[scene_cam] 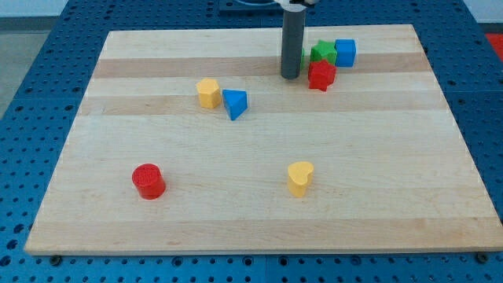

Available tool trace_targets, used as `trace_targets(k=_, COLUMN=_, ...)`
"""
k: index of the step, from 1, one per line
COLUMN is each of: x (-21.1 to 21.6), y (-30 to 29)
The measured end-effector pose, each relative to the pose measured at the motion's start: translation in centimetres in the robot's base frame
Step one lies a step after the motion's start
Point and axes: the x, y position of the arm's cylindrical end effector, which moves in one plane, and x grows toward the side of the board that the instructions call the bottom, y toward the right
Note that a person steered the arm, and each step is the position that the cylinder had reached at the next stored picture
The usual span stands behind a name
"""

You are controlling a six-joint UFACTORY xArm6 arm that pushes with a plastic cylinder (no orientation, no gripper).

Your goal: Move the blue triangle left to the green circle

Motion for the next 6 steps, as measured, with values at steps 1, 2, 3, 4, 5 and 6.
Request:
trace_targets(k=1, x=-0.4, y=0.0)
trace_targets(k=2, x=0.9, y=0.0)
trace_targets(k=3, x=6.3, y=0.1)
trace_targets(k=4, x=11.8, y=-1.6)
trace_targets(k=5, x=14.8, y=-5.7)
trace_targets(k=6, x=14.8, y=-8.9)
